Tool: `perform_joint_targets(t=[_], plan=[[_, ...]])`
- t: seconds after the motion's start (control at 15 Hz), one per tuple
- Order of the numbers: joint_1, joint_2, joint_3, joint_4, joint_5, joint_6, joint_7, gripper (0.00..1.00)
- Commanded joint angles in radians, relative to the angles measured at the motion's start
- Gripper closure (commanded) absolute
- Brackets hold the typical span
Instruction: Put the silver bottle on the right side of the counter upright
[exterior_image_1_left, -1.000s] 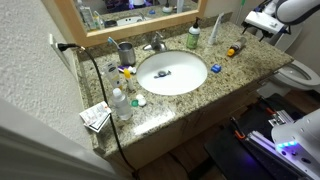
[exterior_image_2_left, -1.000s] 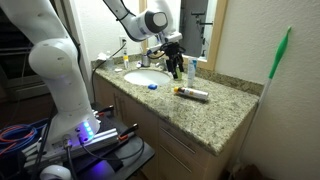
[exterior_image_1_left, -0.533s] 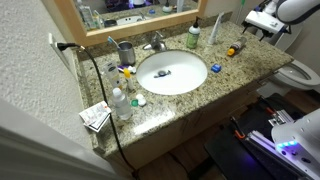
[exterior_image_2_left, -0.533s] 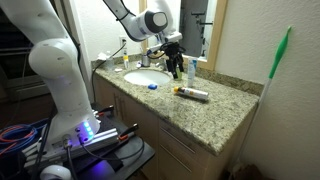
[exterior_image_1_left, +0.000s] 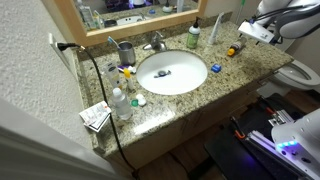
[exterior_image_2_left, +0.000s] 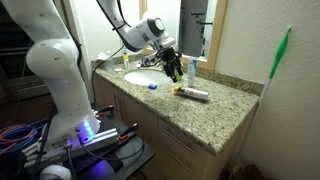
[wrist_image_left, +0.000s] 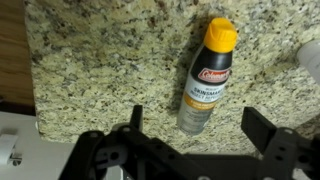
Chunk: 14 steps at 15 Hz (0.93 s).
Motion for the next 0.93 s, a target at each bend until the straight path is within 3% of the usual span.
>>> perform_joint_targets(t=[0.0, 0.2, 0.4, 0.67, 0.87], plan=[[0.001, 0.010, 0.018, -0.006, -0.063, -0.001, 0.068, 0.00], [0.002, 0.023, 0.042, -0.012, -0.115, -0.001, 0.134, 0.00], [-0.003, 0.135, 0.065, 0.068, -0.177, -0.067, 0.220, 0.00], [0.010, 0.218, 0.065, 0.123, -0.168, -0.043, 0.231, 0.00], [0.020, 0.255, 0.065, 0.152, -0.158, -0.104, 0.247, 0.00]])
